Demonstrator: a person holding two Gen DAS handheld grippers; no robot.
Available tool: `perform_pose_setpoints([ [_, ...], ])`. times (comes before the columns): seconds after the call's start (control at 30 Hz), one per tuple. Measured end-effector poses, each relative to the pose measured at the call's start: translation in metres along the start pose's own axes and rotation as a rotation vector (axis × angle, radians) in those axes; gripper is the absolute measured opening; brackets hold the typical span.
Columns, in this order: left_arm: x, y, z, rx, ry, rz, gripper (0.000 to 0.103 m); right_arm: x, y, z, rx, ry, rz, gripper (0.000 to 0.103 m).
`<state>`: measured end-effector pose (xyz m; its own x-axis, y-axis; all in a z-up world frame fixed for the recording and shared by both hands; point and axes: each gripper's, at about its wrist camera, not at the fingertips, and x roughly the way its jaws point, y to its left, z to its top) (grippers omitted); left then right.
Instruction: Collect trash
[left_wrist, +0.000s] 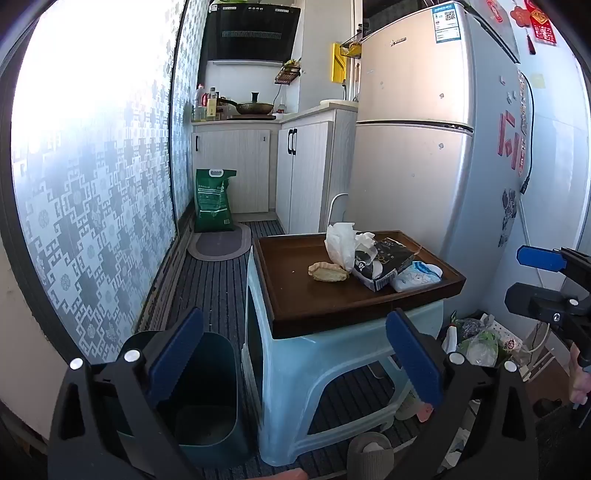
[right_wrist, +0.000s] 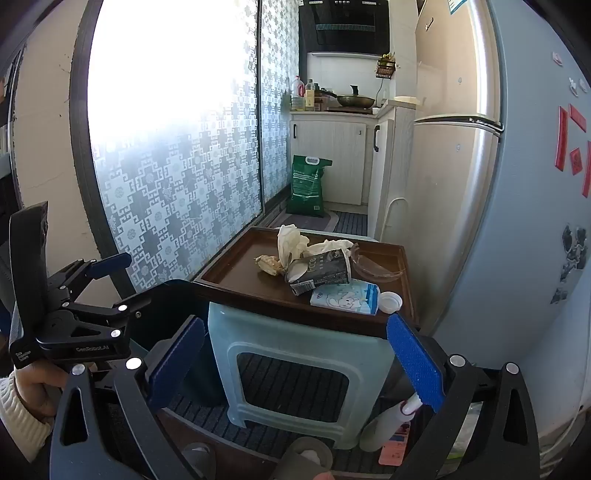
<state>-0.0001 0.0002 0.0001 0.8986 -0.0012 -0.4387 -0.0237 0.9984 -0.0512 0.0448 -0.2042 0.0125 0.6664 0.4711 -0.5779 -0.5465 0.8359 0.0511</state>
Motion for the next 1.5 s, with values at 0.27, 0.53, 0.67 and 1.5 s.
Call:
perform_pose_setpoints([
  [0.27, 0.0, 0.0, 0.0, 0.001, 0.001, 0.002, 0.1, 0.0, 0.001, 0.0, -0.003, 0.001, 0.001, 0.1],
  [0.53, 0.0, -0.001, 0.001, -0.001, 0.004, 0.001, 0.1, 0.0, 0.0, -0.001, 0.003, 0.004, 0.005, 0.1],
  [0.67, 0.001, -0.001, 0.001, -0.006, 0.009, -0.001, 0.1, 0.001, 0.0, -0.001, 0.003, 0.004, 0.005, 0.1],
  [1.5, 0.003, 0.002, -0.006, -0.005, 0.008, 0.001, 0.1, 0.001, -0.001, -0.002, 0.003, 0.007, 0.005, 0.1],
])
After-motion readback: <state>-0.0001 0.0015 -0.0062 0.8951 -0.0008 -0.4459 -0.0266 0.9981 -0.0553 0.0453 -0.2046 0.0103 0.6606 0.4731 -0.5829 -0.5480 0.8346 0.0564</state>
